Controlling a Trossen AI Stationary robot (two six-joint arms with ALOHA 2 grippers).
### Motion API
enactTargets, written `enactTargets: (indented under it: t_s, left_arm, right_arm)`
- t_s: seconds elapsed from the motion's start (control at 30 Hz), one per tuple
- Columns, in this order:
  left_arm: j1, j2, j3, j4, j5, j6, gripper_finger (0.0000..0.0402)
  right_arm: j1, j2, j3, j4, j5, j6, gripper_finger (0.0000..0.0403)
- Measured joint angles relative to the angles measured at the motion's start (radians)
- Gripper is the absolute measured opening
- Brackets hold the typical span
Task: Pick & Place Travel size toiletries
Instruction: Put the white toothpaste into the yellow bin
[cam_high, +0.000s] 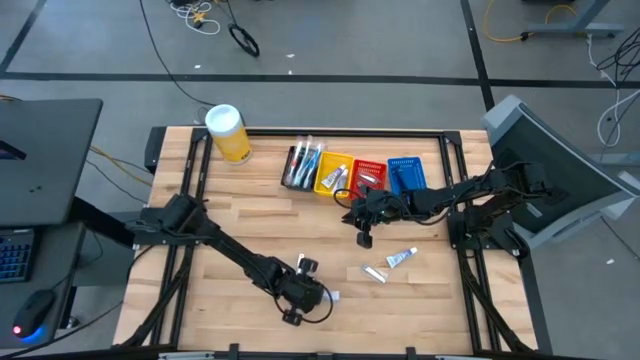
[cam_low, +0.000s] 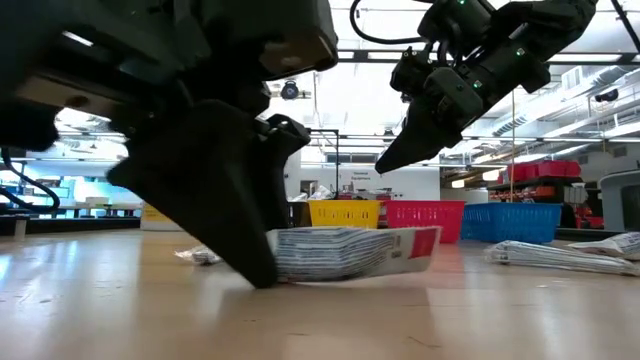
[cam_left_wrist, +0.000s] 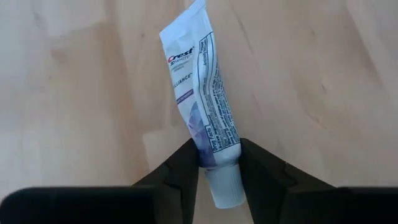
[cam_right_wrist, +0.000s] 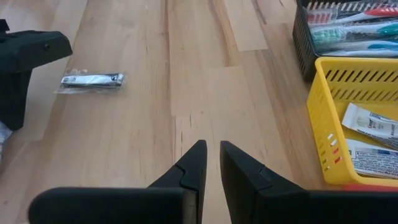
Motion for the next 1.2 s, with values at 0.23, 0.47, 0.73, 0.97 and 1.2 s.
enactTargets:
  t_s: [0.23, 0.47, 0.73, 0.97, 1.2]
  left_arm:
    - [0.018, 0.004, -0.002, 0.014, -0.205, -0.017, 0.0118]
    - [0.086, 0.004, -0.002, 0.017, -0.383, -0.071, 0.0109]
    - [0.242, 0.004, -0.002, 0.075, -0.530, -0.010, 0.0115]
    - [0.378, 0.001, 0.108, 0.086, -0.493, 0.077, 0.0111]
    - [0.497, 0.000, 0.261, 0.020, -0.457, 0.154, 0.0114]
  right_arm:
    - [0.000, 0.000, 0.000, -0.034, 0.000, 0.000, 0.0056]
    - [0.000, -0.034, 0.000, -0.198, 0.002, 0.000, 0.0056]
    - [0.000, -0.162, 0.000, -0.477, 0.222, 0.012, 0.0056]
    - [0.000, -0.206, 0.000, -0.539, 0.292, -0.036, 0.0056]
    - [-0.007, -0.206, 0.000, -0.517, 0.325, -0.159, 0.0056]
